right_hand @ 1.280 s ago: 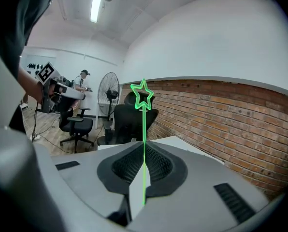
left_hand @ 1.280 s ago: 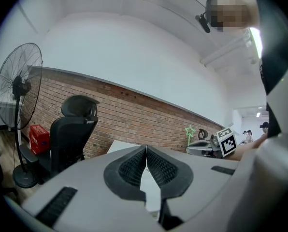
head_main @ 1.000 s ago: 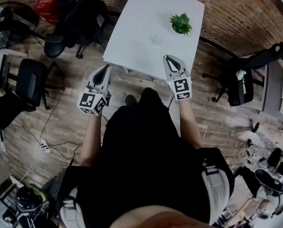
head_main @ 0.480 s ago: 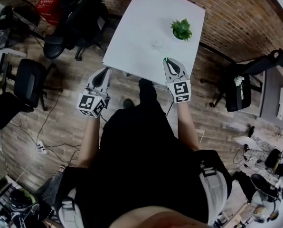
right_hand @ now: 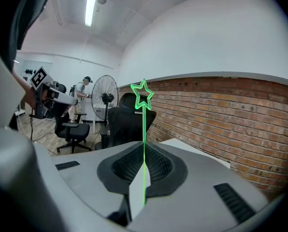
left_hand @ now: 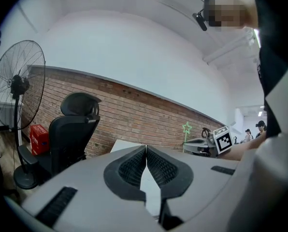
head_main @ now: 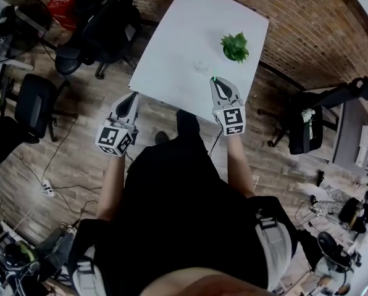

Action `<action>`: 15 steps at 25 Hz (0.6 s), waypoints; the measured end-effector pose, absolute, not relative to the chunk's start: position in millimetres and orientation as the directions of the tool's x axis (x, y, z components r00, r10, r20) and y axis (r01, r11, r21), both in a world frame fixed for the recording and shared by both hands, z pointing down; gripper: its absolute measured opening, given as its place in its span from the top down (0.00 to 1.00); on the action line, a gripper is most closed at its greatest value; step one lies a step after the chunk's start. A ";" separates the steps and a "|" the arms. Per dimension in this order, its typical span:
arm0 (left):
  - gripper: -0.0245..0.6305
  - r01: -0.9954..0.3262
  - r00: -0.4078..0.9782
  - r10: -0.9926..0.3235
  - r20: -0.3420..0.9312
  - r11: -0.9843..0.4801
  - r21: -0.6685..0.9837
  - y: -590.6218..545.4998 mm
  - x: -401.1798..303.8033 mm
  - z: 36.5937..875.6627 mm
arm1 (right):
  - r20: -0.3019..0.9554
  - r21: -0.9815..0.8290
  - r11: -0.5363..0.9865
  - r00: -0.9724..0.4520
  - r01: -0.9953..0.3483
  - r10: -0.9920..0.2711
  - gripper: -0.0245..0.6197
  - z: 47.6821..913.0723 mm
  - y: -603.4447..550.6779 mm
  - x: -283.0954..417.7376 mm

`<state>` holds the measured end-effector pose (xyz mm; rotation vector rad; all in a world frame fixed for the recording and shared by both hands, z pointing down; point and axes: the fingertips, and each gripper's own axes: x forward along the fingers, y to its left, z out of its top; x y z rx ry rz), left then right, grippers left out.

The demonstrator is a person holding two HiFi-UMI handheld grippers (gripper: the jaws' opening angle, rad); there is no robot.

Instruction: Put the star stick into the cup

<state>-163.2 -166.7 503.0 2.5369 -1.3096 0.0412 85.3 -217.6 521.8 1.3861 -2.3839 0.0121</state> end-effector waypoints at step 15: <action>0.93 -0.814 0.575 -0.789 0.218 -0.527 0.244 -192.9 -144.1 514.5 | 0.308 0.113 0.539 -0.486 -0.835 -0.818 0.95 534.9 -268.6 98.2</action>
